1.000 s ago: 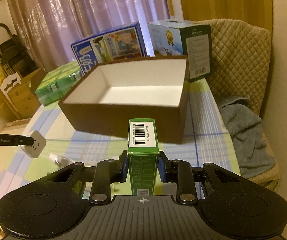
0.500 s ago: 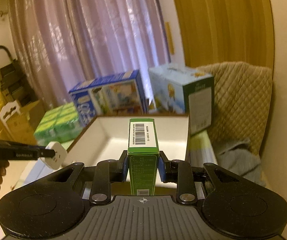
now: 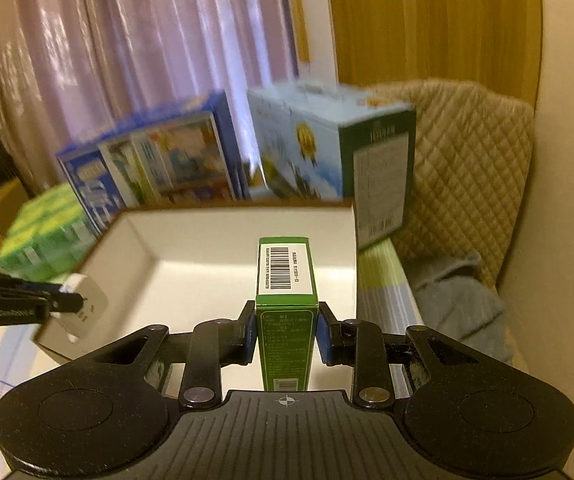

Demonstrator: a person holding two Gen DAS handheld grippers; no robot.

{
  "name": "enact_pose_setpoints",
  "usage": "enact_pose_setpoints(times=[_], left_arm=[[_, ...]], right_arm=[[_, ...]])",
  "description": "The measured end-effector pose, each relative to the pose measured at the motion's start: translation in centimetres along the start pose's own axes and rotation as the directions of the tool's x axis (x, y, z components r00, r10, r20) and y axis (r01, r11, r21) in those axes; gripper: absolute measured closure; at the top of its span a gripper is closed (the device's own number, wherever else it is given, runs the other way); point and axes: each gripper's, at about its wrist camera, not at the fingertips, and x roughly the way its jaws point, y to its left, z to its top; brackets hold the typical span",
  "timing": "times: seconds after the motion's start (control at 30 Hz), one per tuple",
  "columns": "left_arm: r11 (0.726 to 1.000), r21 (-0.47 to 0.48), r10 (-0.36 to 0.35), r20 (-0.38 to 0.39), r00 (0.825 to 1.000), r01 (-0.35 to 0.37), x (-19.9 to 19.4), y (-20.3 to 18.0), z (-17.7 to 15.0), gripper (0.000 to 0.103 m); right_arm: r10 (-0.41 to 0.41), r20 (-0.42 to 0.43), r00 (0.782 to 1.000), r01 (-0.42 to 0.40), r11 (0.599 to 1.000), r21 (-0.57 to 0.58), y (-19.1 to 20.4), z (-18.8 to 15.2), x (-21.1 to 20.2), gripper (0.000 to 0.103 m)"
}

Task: Organize rigid objects
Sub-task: 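Carry both items into the brown box and open both tools to release them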

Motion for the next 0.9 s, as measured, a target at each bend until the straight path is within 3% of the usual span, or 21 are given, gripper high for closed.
enact_pose_setpoints(times=[0.17, 0.23, 0.3, 0.37, 0.63, 0.73, 0.9], left_arm=[[1.000, 0.010, -0.002, -0.053, 0.999, 0.002, 2.5, 0.1, -0.2, 0.081], [1.000, 0.011, -0.003, -0.069, 0.998, 0.004, 3.3, 0.1, -0.1, 0.081], [1.000, 0.011, -0.002, -0.082, 0.997, 0.003, 3.9, 0.0, -0.1, 0.081], [1.000, 0.015, 0.000, -0.091, 0.996, 0.001, 4.4, 0.0, 0.1, 0.081], [1.000, 0.028, 0.011, -0.113, 0.993, -0.008, 6.0, 0.1, 0.4, 0.081], [0.999, 0.037, 0.007, -0.104, 0.995, -0.003, 5.9, 0.0, 0.7, 0.074], [1.000, 0.026, 0.014, -0.110, 0.994, -0.011, 5.7, 0.3, 0.7, 0.072]], right_arm=[[-0.045, -0.110, 0.993, 0.044, 0.999, -0.018, 0.1, 0.2, 3.3, 0.077], [-0.066, -0.068, 0.995, 0.066, 0.998, -0.008, -0.1, 0.6, 3.8, 0.076], [-0.095, -0.041, 0.995, 0.095, 0.995, -0.001, -0.1, 1.1, 4.2, 0.065], [-0.072, -0.028, 0.997, 0.073, 0.997, 0.035, -0.6, 1.5, 4.2, 0.057], [-0.025, -0.070, 0.997, 0.028, 0.999, 0.039, -0.6, 0.4, 4.7, 0.057], [-0.016, -0.079, 0.997, 0.020, 0.999, 0.042, -0.6, -0.1, 4.7, 0.057], [-0.007, -0.085, 0.996, 0.010, 0.999, 0.038, -0.6, -0.7, 4.0, 0.056]])
